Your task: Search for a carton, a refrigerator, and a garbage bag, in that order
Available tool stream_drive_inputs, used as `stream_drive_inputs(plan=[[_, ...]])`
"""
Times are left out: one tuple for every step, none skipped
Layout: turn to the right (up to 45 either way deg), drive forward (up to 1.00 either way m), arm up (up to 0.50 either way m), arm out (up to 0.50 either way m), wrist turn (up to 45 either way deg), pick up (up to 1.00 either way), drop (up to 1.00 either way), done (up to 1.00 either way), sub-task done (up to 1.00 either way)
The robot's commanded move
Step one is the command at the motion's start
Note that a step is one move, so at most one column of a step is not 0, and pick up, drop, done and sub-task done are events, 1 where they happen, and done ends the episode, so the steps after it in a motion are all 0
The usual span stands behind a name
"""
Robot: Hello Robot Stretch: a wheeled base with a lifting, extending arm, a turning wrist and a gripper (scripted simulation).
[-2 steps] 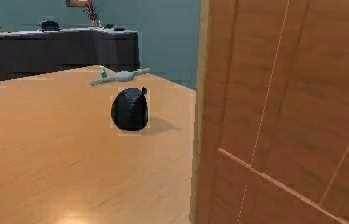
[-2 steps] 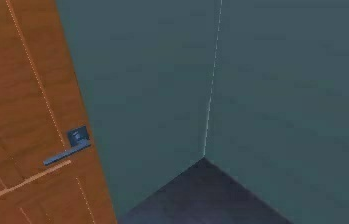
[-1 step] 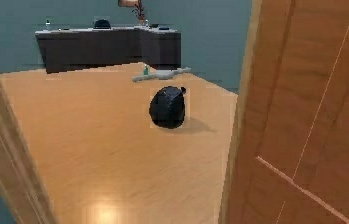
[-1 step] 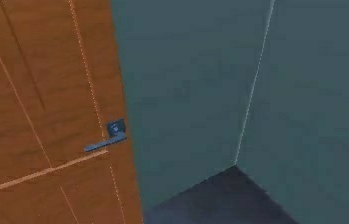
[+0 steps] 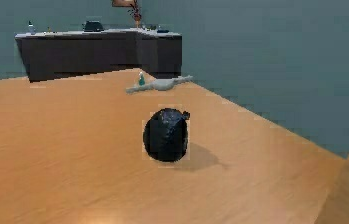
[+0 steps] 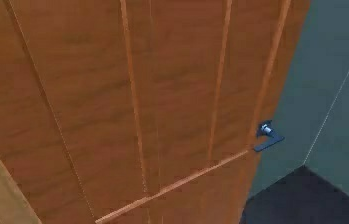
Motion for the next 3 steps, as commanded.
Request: stream_drive_inputs(plan=[[-45.0, 0.00, 0.00, 0.00, 0.0, 0.00, 0.00, 0.00, 0.00], [-12.0, 0.00, 0.00, 0.00, 0.0, 0.00, 0.00, 0.00, 0.00], [0.0, 0.50, 0.00, 0.00, 0.0, 0.00, 0.00, 0.00, 0.00]])
